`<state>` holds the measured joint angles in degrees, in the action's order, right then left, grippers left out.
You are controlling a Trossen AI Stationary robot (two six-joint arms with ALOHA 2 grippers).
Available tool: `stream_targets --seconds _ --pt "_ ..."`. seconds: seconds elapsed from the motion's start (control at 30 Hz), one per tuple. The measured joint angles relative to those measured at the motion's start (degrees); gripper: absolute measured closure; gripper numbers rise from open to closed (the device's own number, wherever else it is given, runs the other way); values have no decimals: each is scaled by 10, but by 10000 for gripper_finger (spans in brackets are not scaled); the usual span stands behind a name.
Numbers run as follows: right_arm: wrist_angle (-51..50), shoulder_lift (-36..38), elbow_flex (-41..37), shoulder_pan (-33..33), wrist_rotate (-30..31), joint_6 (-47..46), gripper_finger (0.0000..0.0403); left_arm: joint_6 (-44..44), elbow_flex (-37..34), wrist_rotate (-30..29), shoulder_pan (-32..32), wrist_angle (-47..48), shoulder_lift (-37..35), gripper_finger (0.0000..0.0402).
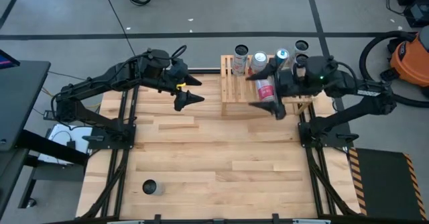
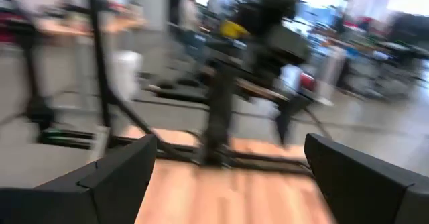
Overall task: Place canned beverage on shelf
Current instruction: Put the pink-white soda can on the shelf aligned with the other pink-white soda can
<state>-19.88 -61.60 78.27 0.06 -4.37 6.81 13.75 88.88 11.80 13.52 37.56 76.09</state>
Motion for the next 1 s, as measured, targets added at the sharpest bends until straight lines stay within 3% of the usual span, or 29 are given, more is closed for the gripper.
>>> stream_targets --seconds 0.1,0.2,0.33,0.53,0.67,1.0 --pt "43 0 -10 1 -54 9 13 0 0 0 0 0 0 33" --pt "66 -3 -14 1 -61 6 13 0 0 0 0 1 0 33" --pt "55 -6 -14 2 54 -23 13 2 0 0 0 7 0 33" --pt "-40 -6 -14 2 226 -121 13 2 0 0 0 13 0 33" --pt "-86 -8 -14 3 260 -179 13 2 0 0 0 14 0 33" --pt "-226 -11 -14 3 275 -326 13 6 0 0 0 18 0 33"
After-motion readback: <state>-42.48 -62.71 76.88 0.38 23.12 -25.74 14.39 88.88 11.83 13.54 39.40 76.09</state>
